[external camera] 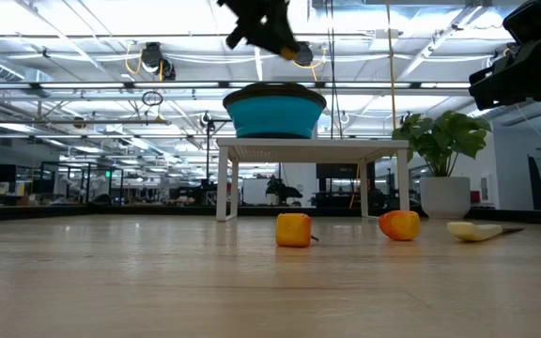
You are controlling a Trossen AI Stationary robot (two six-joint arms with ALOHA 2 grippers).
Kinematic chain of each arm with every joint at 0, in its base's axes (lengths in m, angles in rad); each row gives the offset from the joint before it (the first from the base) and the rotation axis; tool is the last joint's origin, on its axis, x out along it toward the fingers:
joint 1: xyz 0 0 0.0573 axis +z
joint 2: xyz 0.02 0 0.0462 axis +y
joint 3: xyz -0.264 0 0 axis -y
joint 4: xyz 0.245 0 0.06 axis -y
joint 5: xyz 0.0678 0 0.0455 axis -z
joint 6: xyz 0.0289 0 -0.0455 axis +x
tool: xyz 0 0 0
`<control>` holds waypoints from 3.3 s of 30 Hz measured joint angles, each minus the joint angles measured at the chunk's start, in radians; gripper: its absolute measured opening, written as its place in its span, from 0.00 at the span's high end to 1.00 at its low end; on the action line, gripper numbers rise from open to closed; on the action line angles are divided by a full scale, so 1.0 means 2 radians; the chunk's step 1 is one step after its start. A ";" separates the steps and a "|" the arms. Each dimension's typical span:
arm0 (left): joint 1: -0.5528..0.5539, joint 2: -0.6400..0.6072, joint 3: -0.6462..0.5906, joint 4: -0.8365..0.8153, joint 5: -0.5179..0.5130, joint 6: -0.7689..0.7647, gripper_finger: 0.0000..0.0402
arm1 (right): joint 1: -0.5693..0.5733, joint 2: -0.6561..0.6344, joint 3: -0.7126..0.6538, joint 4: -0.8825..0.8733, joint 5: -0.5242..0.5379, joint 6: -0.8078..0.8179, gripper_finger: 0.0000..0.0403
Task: Pick & Place Fruit
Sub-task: Put the top left pear into the blue strainer bowl on the shelf, then put the right pear into the blue strainer bowl on the shelf
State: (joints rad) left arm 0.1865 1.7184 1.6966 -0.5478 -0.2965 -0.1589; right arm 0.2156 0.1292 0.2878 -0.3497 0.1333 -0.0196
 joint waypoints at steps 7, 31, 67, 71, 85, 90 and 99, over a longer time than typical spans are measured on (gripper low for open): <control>0.060 0.000 0.001 -0.070 -0.025 0.003 0.73 | 0.000 0.000 0.000 0.000 0.000 0.004 1.00; 0.128 0.001 0.001 -0.147 0.058 -0.034 0.73 | 0.000 0.000 0.000 0.000 0.000 0.008 1.00; 0.065 -0.092 0.000 -0.186 0.041 -0.058 0.44 | 0.000 0.034 -0.001 0.183 -0.048 0.109 1.00; 0.032 -0.092 0.000 -0.202 0.039 -0.074 0.52 | 0.001 0.082 -0.001 0.237 -0.082 0.109 1.00; -0.081 -0.112 -0.056 -0.157 0.014 -0.134 0.96 | 0.062 0.221 0.000 0.353 -0.106 0.096 1.00; -0.112 -0.146 -0.129 -0.083 -0.001 -0.149 0.96 | 0.075 0.253 0.001 0.370 -0.094 0.096 1.00; -0.159 -0.234 -0.287 0.072 -0.026 -0.149 0.98 | 0.088 0.318 0.058 0.316 -0.040 0.095 1.00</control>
State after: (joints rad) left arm -0.1320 1.2498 1.1230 -0.4039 -0.3476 -0.4577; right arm 0.3920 0.7649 0.4033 0.2815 0.0527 0.1709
